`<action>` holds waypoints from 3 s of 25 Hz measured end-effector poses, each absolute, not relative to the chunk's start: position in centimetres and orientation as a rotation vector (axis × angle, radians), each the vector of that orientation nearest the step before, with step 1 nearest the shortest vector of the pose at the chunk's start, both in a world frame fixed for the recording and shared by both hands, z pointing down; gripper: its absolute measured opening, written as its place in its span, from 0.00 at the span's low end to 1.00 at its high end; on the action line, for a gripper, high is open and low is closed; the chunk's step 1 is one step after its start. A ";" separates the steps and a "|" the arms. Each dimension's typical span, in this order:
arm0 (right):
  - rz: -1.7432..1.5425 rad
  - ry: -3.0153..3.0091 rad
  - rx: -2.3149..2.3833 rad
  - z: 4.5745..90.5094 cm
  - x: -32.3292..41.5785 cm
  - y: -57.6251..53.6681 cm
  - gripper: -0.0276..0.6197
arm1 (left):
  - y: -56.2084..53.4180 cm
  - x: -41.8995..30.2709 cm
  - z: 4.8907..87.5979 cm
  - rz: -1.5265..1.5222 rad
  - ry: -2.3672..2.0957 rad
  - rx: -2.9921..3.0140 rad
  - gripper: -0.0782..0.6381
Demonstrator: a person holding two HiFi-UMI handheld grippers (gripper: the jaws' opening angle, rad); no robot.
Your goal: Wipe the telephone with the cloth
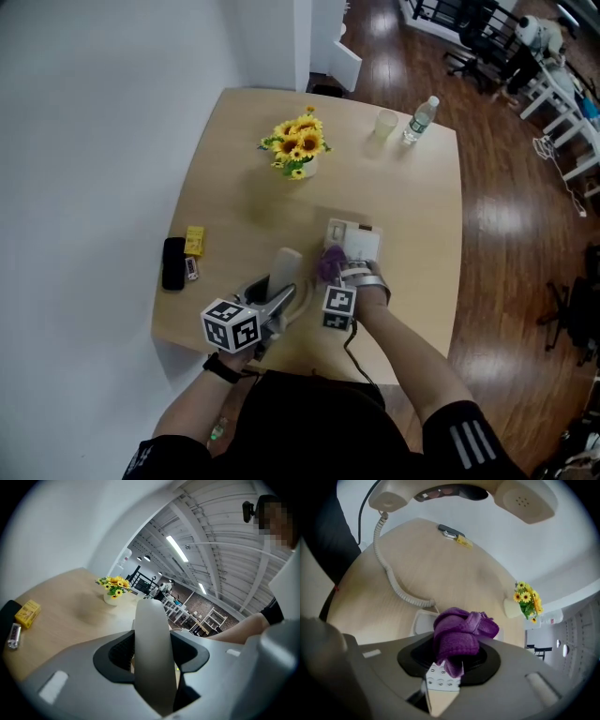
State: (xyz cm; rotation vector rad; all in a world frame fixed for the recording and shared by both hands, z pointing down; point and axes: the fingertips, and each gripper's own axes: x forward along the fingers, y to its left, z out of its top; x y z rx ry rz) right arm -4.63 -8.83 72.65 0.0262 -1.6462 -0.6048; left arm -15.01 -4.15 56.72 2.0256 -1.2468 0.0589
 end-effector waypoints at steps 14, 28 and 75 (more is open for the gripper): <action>-0.066 -1.908 -0.127 72.8 -5.1 -0.3 0.25 | -4.4 -13.6 58.2 0.138 -1.232 2.024 0.41; 0.454 -2.416 0.548 59.0 4.5 -1.0 0.26 | -13.2 -8.1 63.9 0.317 -1.401 1.879 0.41; 0.872 -2.670 1.000 50.5 9.0 -2.8 0.26 | -5.2 -9.5 54.0 0.348 -1.243 2.374 0.43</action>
